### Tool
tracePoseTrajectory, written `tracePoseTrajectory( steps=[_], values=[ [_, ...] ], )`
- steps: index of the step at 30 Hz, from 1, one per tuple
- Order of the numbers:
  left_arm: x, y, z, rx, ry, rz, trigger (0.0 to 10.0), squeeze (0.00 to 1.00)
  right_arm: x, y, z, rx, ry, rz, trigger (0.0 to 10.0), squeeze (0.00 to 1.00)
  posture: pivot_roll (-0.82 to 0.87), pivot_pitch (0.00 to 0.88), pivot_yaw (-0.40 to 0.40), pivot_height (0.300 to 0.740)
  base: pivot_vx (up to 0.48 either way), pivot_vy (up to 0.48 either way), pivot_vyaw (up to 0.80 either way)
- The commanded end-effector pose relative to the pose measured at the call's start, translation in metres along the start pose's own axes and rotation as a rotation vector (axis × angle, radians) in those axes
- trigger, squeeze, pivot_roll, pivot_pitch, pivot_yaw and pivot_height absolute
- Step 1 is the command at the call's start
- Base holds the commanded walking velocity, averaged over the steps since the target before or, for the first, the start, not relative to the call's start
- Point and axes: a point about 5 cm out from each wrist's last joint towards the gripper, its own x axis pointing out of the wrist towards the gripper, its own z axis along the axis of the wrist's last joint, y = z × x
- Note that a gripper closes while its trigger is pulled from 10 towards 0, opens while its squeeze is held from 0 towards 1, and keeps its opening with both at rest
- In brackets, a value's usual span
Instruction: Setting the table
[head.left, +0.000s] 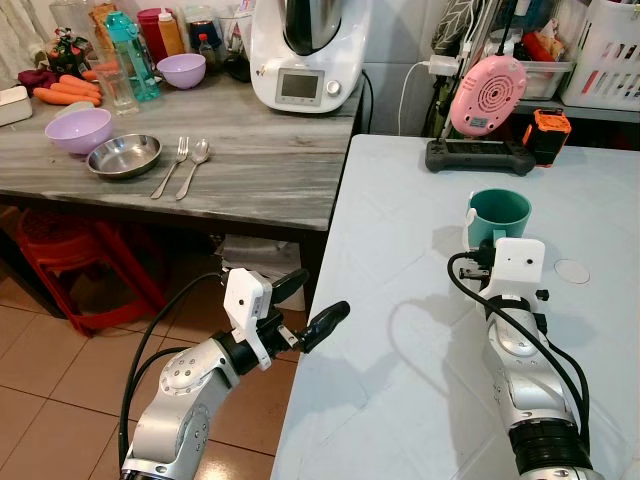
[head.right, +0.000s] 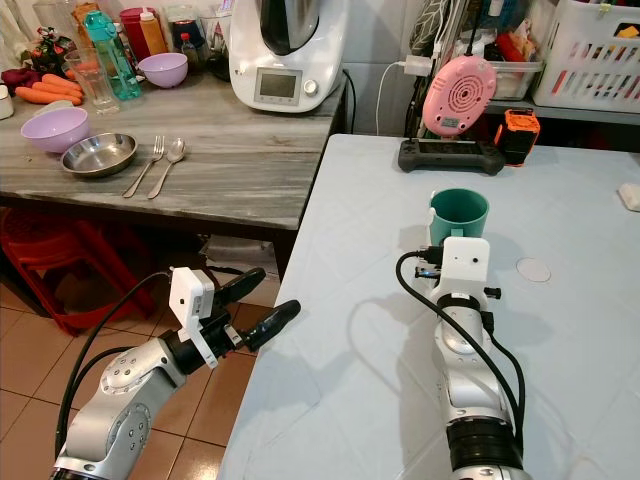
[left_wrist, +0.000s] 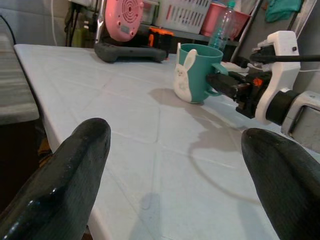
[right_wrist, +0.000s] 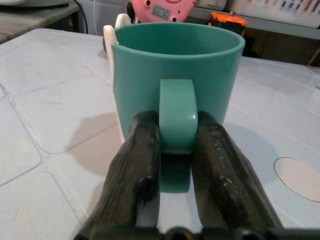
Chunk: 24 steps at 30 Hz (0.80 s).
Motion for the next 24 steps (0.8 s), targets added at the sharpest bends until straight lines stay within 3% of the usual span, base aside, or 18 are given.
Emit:
tracePoseTrajectory(
  steps=[1,3,5,6,7,8,18,24],
  values=[
    [-0.002,0.005,0.002,0.035,0.011,0.054,10.0,0.0,0.001,-0.001,0.005,0.012,-0.016,-0.01,0.0,0.0,-0.08,0.055,0.041,0.74,0.0,0.0,0.0],
    [-0.006,0.018,-0.001,0.065,0.03,0.174,10.0,0.0,-0.002,0.0,0.009,0.023,-0.028,-0.011,0.0,0.0,-0.08,0.051,0.038,0.74,0.0,0.0,0.0],
    [-0.007,0.022,-0.001,0.075,0.035,0.211,10.0,0.0,-0.003,0.0,0.009,0.028,-0.031,-0.011,0.0,0.0,-0.08,0.051,0.038,0.74,0.0,0.0,0.0],
    [-0.012,0.032,-0.002,0.104,0.043,0.296,10.0,0.0,-0.009,0.001,0.011,0.043,-0.039,-0.007,0.4,0.0,-0.08,0.051,0.038,0.74,0.0,0.0,0.0],
    [-0.014,0.037,-0.002,0.108,0.045,0.332,10.0,0.0,-0.013,0.002,0.012,0.053,-0.038,-0.004,6.4,0.0,-0.08,0.051,0.038,0.74,0.0,0.0,0.0],
    [-0.017,0.041,-0.001,0.116,0.046,0.371,10.0,0.0,-0.017,0.002,0.012,0.062,-0.038,-0.001,10.0,0.0,-0.08,0.051,0.038,0.74,0.0,0.0,0.0],
    [-0.039,0.068,0.005,0.227,0.039,0.65,10.0,0.0,-0.057,-0.005,0.001,0.097,-0.006,0.015,10.0,0.0,-0.09,0.036,0.029,0.74,0.0,0.0,0.0],
    [-0.039,0.069,0.002,0.238,0.043,0.662,10.0,0.0,-0.063,-0.006,-0.002,0.094,0.02,0.028,10.0,0.0,-0.1,0.026,0.025,0.74,0.0,0.0,-0.33]
  ],
)
